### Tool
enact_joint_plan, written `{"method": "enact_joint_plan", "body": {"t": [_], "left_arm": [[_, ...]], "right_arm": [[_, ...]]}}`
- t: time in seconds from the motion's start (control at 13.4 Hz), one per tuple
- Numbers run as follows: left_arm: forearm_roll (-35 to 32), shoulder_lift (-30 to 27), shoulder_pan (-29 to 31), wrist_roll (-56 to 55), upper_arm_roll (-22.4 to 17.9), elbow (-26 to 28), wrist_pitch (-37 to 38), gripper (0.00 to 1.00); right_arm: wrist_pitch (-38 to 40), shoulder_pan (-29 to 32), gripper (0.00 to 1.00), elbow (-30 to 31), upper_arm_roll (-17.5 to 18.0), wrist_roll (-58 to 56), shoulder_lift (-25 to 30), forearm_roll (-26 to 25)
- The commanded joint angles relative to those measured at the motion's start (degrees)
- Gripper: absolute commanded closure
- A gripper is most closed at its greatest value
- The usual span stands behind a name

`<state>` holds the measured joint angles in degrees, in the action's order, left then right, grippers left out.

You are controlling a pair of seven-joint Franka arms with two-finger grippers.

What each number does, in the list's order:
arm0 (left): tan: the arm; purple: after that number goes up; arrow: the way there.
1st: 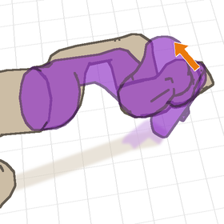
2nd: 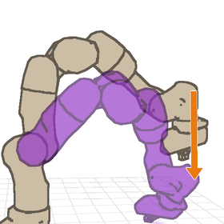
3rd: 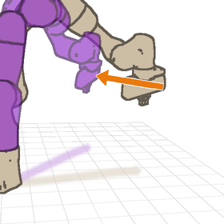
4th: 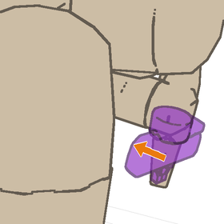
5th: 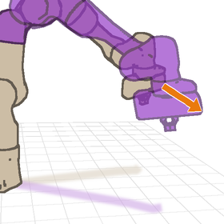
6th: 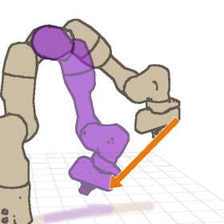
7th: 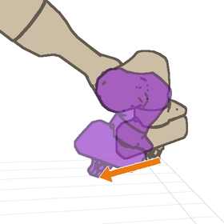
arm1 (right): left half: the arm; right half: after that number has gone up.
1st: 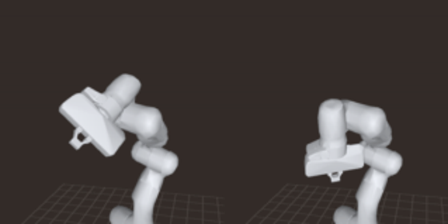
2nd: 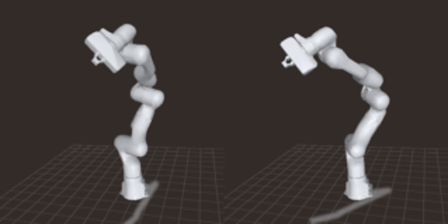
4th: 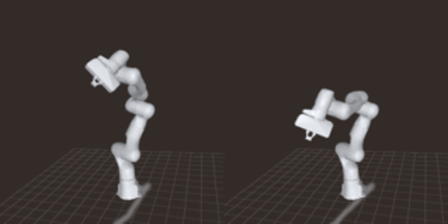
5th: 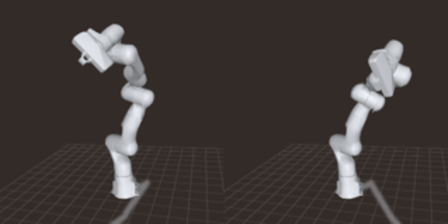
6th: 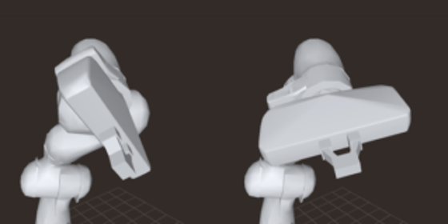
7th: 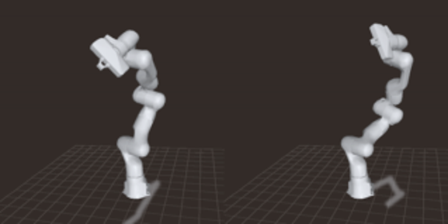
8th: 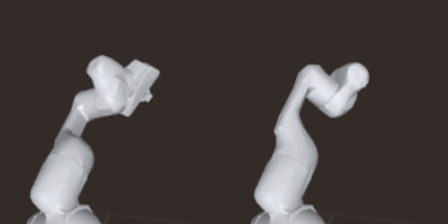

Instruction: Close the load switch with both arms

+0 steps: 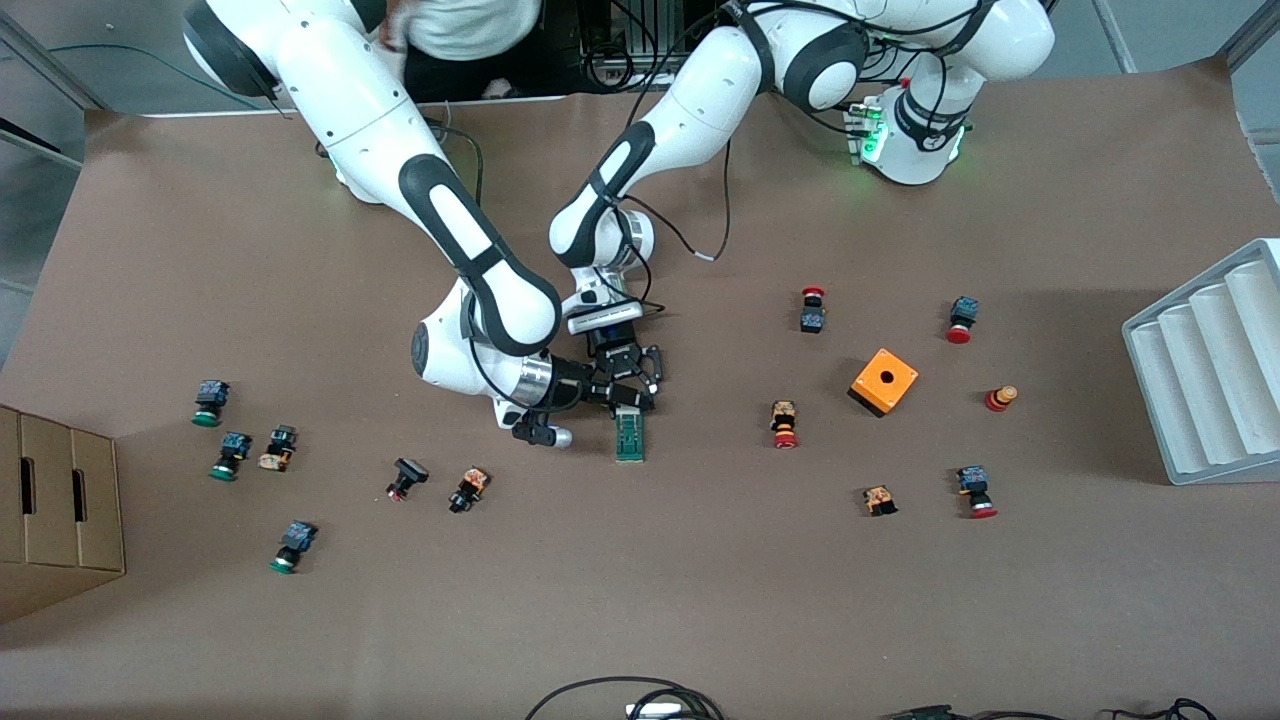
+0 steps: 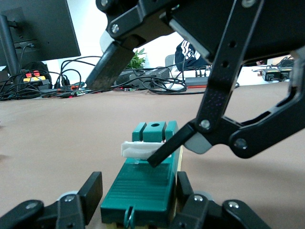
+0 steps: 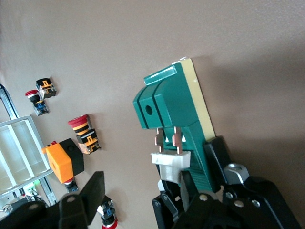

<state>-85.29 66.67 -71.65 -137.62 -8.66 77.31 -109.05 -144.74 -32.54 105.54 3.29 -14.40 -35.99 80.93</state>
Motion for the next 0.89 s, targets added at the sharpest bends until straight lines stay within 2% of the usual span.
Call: {"method": "enact_joint_plan", "body": {"t": [0.0, 0.82], "left_arm": [[2.8, 1.5, 0.3, -1.1, 0.0, 1.8, 3.5, 0.31], [2.8, 1.5, 0.3, -1.1, 0.0, 1.9, 3.5, 0.31]], "right_arm": [[-0.5, -1.0, 0.36, 0.9, -0.1, -0.8, 1.0, 2.1], [-0.8, -1.1, 0.39, 0.4, -0.2, -1.0, 0.0, 1.6]]}}
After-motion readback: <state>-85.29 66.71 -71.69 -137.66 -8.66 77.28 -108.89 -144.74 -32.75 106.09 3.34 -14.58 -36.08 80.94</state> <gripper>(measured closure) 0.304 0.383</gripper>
